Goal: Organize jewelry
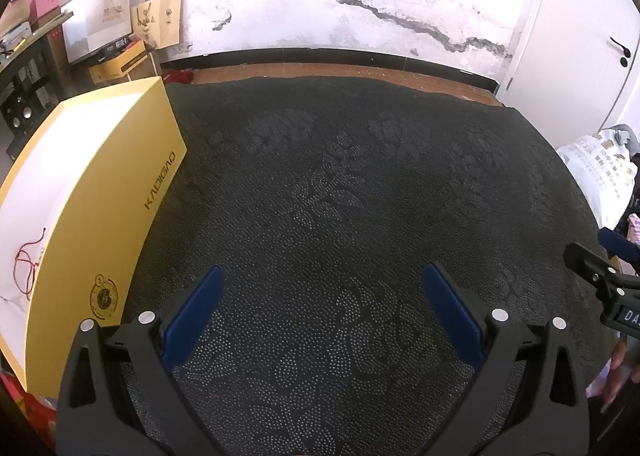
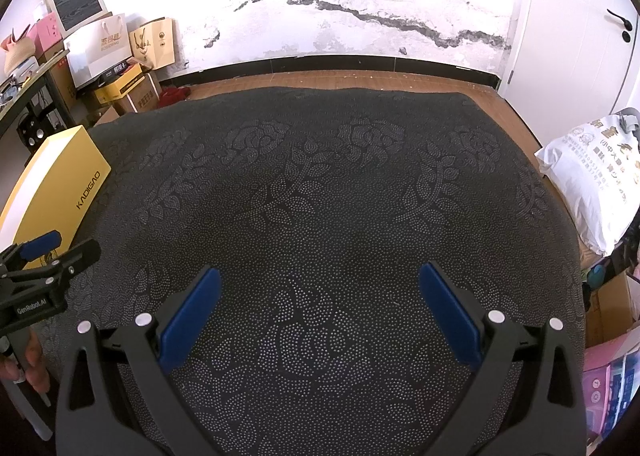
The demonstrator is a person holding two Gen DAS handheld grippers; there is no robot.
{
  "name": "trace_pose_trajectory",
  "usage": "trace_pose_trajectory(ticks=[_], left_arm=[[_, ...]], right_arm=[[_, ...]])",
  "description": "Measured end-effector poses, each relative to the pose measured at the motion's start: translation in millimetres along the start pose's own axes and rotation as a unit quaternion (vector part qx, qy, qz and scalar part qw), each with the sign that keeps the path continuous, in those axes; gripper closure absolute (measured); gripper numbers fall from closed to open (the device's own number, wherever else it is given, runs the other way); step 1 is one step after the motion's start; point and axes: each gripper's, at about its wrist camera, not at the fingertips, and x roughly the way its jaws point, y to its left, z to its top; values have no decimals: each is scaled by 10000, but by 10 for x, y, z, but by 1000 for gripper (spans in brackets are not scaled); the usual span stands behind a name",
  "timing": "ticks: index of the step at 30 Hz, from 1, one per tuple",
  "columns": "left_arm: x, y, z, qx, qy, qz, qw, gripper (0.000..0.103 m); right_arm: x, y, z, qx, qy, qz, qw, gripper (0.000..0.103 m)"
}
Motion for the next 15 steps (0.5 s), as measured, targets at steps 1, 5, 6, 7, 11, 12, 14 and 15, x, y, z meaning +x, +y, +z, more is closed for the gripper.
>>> trace_pose_trajectory(ticks=[1,5,6,7,11,12,14,15], left_arm=[[-2,-3,-2,2,-3,1,10000,6],[-18,-16,-2,49,-49,-66,10000,6],[-22,-8,-14,34,-56,-112,9999,6],[-31,-3,-20,-10,-82,-161,9998,6],[-92,8,-36,-143,-279,-191,9993,6],[-94,5,-35,-129,-278,-211,9993,6],[-84,-4,-37,-103,-259,-200,9994,6],[-76,-9,-38,-93,-240,-205,9995,6]], right_arm=[[1,0,-2,2,-1,2,10000,7],[1,4,-2,-3,-1,0,10000,7],[2,4,-3,-4,2,-2,10000,7],[-1,5,-2,6,0,4,10000,7],[-1,6,-1,8,-7,6,10000,7],[-1,5,0,4,-4,2,10000,7],[-4,6,1,6,5,11,10000,7],[-8,8,3,1,1,6,10000,7]])
